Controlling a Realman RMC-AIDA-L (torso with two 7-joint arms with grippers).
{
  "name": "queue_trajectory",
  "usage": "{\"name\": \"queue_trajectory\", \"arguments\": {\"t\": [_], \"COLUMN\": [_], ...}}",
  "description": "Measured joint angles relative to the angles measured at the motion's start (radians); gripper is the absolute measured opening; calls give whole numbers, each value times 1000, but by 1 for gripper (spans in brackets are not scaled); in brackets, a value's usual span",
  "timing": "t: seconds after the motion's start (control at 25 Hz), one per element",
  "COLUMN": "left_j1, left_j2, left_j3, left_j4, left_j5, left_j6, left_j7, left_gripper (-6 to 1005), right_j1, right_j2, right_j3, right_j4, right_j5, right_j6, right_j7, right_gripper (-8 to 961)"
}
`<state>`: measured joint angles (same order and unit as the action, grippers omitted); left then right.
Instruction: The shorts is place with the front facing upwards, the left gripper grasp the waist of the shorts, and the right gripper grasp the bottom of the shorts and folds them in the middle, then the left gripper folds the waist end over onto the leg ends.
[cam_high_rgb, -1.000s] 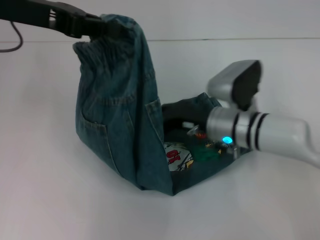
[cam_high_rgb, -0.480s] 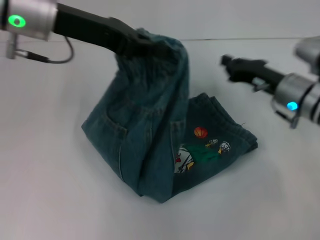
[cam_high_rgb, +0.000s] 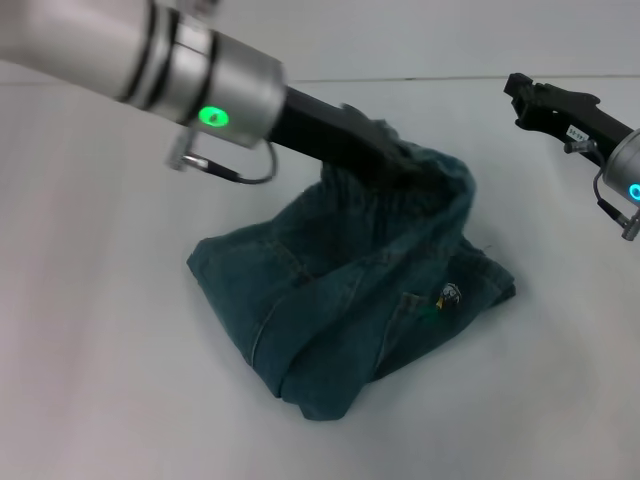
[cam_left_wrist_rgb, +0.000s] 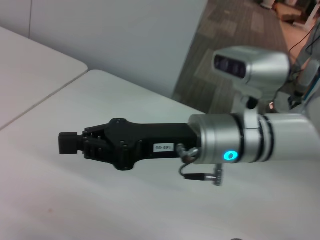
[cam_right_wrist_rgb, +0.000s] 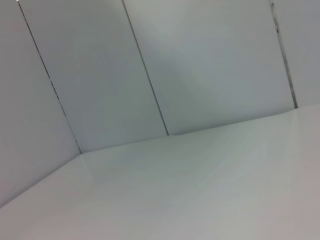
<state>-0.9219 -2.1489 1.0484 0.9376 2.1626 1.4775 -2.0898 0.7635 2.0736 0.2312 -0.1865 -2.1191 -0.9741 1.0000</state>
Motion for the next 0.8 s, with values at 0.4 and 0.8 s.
{"name": "queue_trajectory", "arguments": {"t": [0.4,0.8], "left_j1": [-63,6], "left_j2": [-18,-15], "left_j3": [163,160], "left_j4": [-176,-114], "left_j5": [-11,-43], "left_j6": [-205,-228], "left_j7": [-9,-11], "left_gripper": [92,382], "right_j1": [-11,-22], "right_j2": [1,0], "right_j3": [2,3], "right_j4": [-1,1], "right_j5": [1,13], "right_j6": [-3,-7], "right_j7": [8,10], "right_gripper": [-1,-1]}}
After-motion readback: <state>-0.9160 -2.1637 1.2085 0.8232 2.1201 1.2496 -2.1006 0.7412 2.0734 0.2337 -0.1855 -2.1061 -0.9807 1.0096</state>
